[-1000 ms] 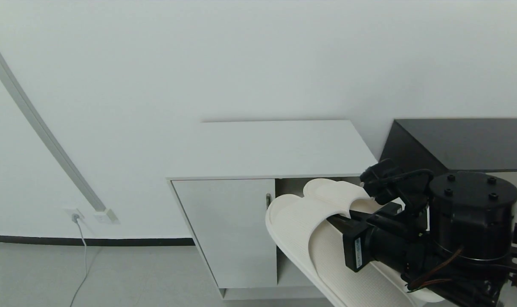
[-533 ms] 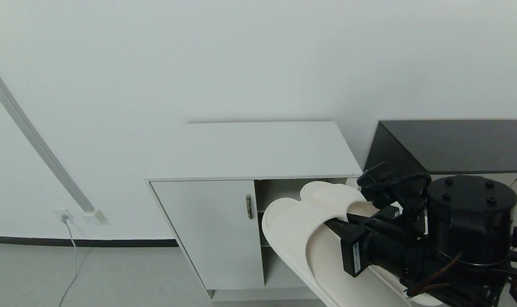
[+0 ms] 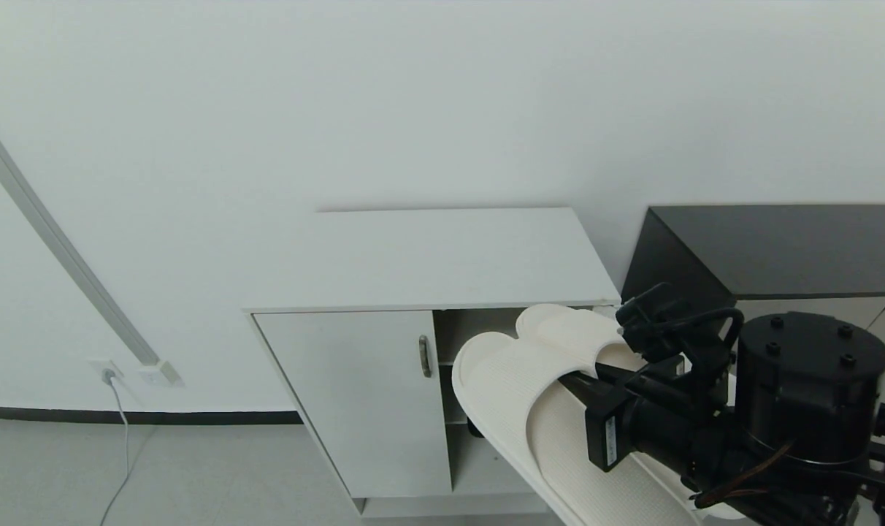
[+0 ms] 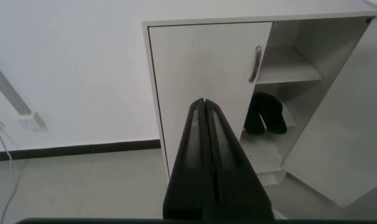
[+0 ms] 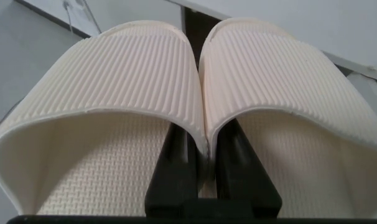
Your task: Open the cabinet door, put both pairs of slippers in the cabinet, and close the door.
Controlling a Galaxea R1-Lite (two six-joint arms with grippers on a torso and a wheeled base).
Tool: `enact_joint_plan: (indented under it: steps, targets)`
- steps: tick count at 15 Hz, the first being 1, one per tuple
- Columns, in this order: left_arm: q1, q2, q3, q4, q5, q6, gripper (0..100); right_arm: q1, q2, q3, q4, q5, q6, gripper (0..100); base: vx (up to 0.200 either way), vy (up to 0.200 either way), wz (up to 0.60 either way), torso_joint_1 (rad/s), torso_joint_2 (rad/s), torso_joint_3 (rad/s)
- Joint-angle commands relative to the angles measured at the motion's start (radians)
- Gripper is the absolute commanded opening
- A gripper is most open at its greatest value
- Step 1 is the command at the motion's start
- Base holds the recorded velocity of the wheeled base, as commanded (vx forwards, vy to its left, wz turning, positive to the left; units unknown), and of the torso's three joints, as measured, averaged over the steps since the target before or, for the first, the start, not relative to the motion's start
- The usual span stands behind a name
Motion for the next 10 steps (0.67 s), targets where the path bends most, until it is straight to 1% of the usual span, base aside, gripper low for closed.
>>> enact_joint_plan:
  steps: [1, 5, 8, 10]
  targets:
    - [0.001, 0.001, 0.001, 0.001, 0.000, 0.000, 0, -0.001, 0.008, 0.004, 0.000, 0.000, 0.001, 0, 0.000, 0.000, 0.00, 0.000, 0.00, 0.000]
    - [0.001, 0.001, 0.001, 0.001, 0.000, 0.000, 0, 0.000, 0.008, 0.004, -0.001, 0.003, 0.001, 0, 0.000, 0.000, 0.00, 0.000, 0.00, 0.000]
    - [0.001, 0.001, 0.000, 0.001, 0.000, 0.000, 0, -0.001, 0.008, 0.004, -0.001, 0.003, 0.001, 0, 0.000, 0.000, 0.00, -0.152, 0.33, 0.183]
    - [0.001, 0.001, 0.000, 0.001, 0.000, 0.000, 0, -0.001, 0.008, 0.013, -0.001, 0.003, 0.001, 0, 0.000, 0.000, 0.00, -0.198, 0.47, 0.259]
